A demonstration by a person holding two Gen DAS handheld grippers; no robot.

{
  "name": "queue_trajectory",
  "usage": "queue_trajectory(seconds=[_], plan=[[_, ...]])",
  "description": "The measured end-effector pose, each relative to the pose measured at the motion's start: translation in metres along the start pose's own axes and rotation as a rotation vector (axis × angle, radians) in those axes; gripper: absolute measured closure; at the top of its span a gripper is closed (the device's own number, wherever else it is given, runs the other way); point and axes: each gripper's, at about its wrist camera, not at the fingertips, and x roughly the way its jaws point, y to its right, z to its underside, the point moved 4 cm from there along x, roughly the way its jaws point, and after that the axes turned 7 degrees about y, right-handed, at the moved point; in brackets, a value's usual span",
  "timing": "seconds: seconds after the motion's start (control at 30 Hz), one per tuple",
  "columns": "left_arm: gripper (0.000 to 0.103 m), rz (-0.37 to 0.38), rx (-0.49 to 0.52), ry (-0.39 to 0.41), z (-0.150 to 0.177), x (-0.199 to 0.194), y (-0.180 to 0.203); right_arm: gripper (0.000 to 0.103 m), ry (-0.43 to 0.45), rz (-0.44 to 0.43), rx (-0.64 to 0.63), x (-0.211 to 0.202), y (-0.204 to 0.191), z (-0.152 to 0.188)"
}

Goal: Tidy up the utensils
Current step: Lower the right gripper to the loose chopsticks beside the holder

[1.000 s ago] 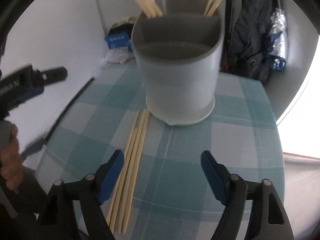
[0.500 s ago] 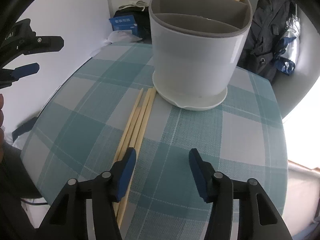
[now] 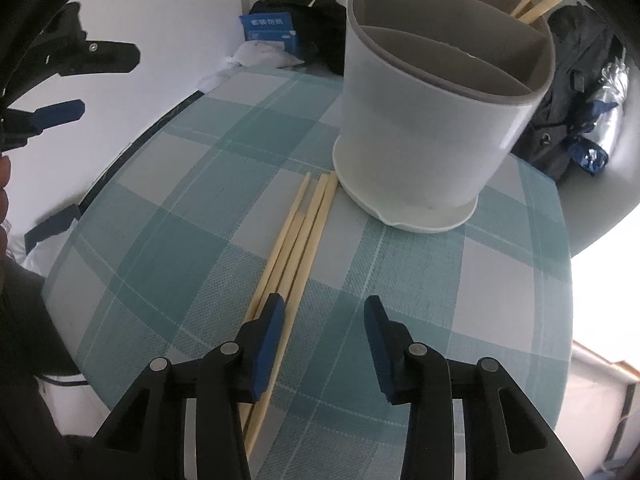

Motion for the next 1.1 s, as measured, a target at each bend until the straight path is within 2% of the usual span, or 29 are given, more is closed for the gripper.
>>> queue_trajectory(seconds=[0.27,0.33,0.57,0.73,0.83,0.97,1.1], plan=[[0.010,0.001,-0.011,0.000,-0.001,0.001,-0.006,0.068,-0.049,-0.002,-0.044,0.009,-0.008,-0.011],[0.010,-0.008,-0.018,0.009,-0.002,0.000,-0.009,0.075,-0.072,0.006,-0.058,0.012,-0.011,-0.010],[0.010,-0.006,-0.048,-0.008,-0.003,0.002,-0.017,0.079,-0.046,-0.045,0.065,0.004,0.008,-0.008],[0.010,0.003,-0.045,-0.015,-0.002,0.003,-0.014,0.078,-0.063,-0.027,0.099,0.007,0.016,-0.001],[0.010,0.001,-0.040,-0.018,-0.002,0.003,-0.012,0.078,-0.065,-0.030,0.082,0.008,0.013,-0.002],[0.010,-0.003,-0.046,-0.025,-0.002,0.004,-0.013,0.078,-0.072,0.008,0.019,0.011,0.003,-0.004],[0.010,-0.017,-0.057,-0.032,-0.001,0.007,-0.018,0.080,-0.109,0.030,-0.016,0.021,-0.005,-0.010]])
